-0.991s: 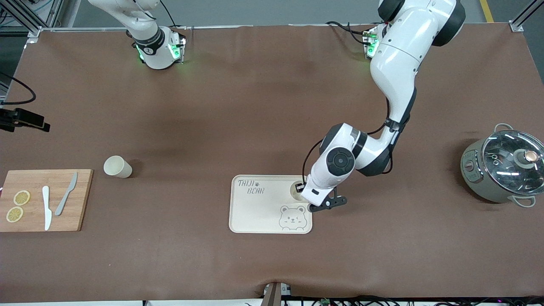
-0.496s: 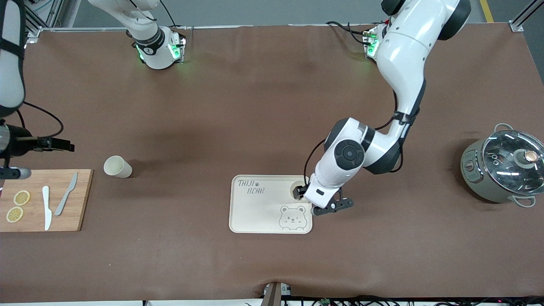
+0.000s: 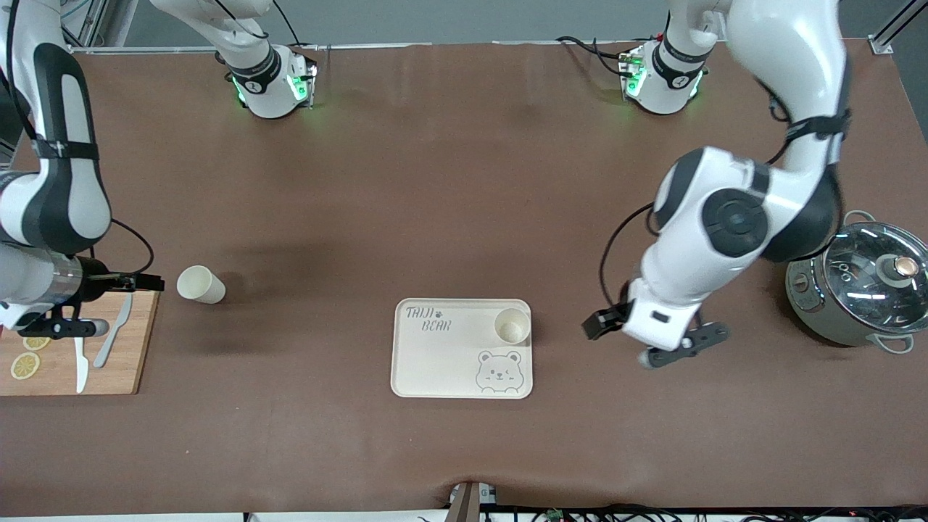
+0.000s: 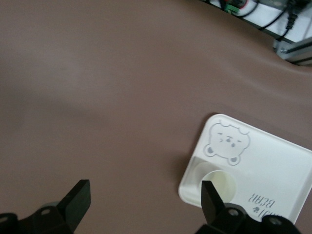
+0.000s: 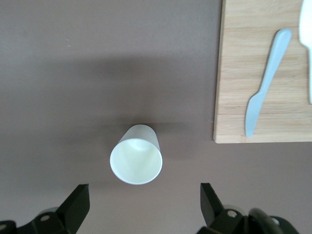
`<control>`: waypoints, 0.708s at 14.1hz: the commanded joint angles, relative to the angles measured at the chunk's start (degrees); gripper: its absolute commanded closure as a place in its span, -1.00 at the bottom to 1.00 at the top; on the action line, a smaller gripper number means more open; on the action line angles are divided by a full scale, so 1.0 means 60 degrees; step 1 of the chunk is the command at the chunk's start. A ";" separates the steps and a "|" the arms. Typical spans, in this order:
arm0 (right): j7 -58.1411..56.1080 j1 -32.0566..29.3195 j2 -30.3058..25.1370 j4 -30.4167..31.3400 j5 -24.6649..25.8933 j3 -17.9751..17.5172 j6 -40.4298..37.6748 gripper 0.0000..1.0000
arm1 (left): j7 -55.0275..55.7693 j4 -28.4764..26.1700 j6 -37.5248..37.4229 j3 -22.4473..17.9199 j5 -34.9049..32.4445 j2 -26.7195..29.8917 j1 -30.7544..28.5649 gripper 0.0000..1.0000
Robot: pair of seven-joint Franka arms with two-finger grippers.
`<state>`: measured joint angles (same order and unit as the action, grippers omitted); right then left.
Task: Place white IKEA cup upright on tray with both arms
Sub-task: 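Open the left gripper and lift it while the right gripper reaches the cup, then grasp the board cup with the right gripper while the left gripper withdraws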
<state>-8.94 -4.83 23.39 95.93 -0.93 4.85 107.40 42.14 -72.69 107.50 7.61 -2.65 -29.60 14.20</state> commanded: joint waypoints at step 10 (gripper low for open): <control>-0.0018 -0.0162 -0.0032 0.2395 0.0140 -0.0061 0.2374 -0.58 | -0.4210 -0.2942 -0.1904 0.0123 -0.0657 0.4037 -0.1942 -1.00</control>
<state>-8.96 -5.00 23.71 109.41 -0.92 5.07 121.03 19.09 -84.62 96.68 7.63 -5.40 -10.51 3.23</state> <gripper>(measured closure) 0.088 0.000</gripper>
